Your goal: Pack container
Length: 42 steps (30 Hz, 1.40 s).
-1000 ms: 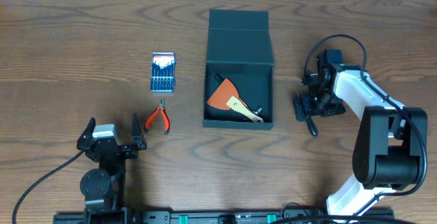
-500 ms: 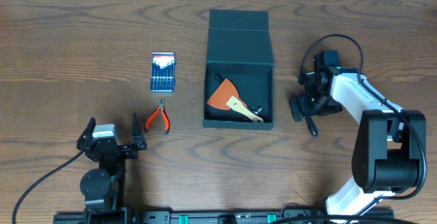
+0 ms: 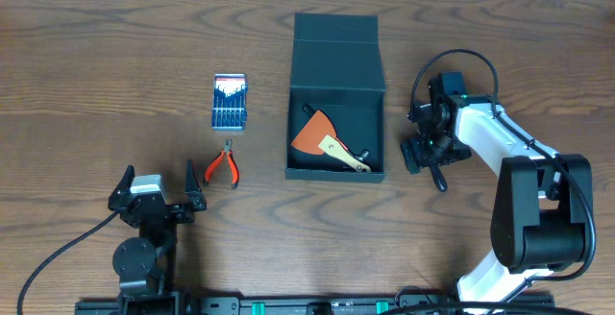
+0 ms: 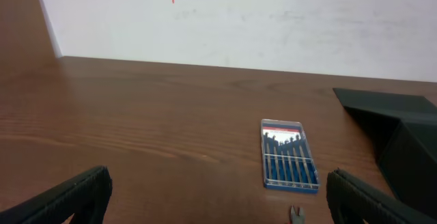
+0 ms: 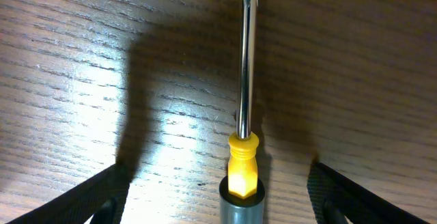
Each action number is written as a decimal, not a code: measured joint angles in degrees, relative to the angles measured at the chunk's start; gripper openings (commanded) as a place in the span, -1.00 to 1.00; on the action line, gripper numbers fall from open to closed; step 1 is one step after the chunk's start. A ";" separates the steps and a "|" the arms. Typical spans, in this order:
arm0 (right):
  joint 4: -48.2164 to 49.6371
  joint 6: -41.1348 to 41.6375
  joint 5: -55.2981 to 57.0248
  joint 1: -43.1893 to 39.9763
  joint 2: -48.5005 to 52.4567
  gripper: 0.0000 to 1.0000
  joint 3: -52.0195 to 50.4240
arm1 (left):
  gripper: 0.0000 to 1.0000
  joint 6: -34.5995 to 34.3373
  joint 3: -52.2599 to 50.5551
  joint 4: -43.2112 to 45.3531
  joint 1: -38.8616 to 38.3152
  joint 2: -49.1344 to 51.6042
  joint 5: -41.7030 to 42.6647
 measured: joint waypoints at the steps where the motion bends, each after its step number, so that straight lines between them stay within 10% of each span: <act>1: -0.04 0.02 0.02 0.00 0.00 0.69 0.00 | 0.97 0.00 0.00 0.00 0.00 0.00 0.00; 42: -8.24 1.05 2.45 -6.12 0.02 0.86 -1.05 | 0.97 0.00 0.00 0.00 0.00 0.00 0.00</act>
